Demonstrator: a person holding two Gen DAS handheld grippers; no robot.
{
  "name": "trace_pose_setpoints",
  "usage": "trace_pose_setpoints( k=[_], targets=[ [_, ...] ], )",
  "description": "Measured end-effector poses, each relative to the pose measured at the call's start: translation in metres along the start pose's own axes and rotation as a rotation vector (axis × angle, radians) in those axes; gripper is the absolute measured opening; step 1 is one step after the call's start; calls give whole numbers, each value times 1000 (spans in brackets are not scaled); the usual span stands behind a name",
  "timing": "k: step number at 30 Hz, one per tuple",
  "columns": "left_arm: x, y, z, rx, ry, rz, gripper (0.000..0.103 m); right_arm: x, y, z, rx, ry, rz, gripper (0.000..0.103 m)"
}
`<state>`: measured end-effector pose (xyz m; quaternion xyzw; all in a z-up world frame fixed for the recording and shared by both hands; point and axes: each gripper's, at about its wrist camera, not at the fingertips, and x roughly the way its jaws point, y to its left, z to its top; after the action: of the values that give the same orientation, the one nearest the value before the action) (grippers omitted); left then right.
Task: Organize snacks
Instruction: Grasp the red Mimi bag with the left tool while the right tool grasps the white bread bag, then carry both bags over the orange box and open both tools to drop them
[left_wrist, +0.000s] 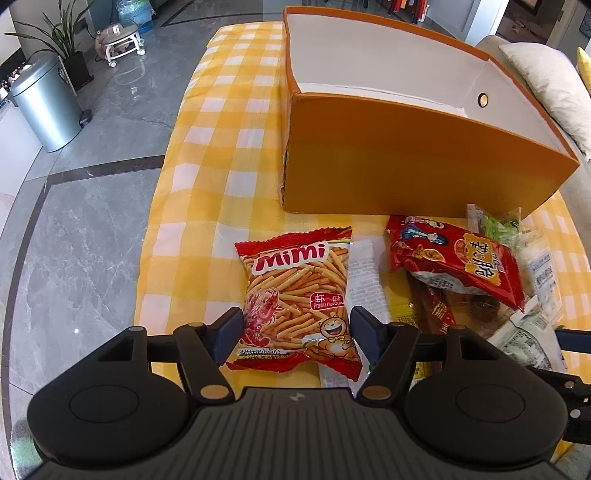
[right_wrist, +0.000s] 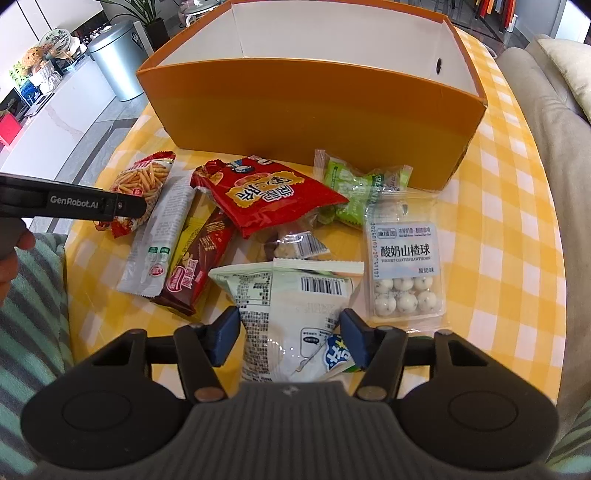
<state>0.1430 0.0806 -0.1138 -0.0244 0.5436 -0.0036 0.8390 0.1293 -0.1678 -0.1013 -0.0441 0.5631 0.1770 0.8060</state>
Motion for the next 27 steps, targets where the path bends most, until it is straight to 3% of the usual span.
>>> trace_pose_setpoints(
  k=[6, 10, 21, 27],
  targets=[
    [-1, -5, -2, 10, -9, 2, 55, 0, 0, -1, -9, -15, -10, 44],
    [-7, -6, -5, 5, -23, 18, 47, -3, -1, -3, -11, -22, -1, 39],
    [-56, -27, -22, 32, -89, 5, 45, -30, 0, -9, 5, -79, 34, 35],
    [-95, -40, -22, 73, -158, -25, 45, -61, 1, -10, 4, -155, 35, 35]
  ],
)
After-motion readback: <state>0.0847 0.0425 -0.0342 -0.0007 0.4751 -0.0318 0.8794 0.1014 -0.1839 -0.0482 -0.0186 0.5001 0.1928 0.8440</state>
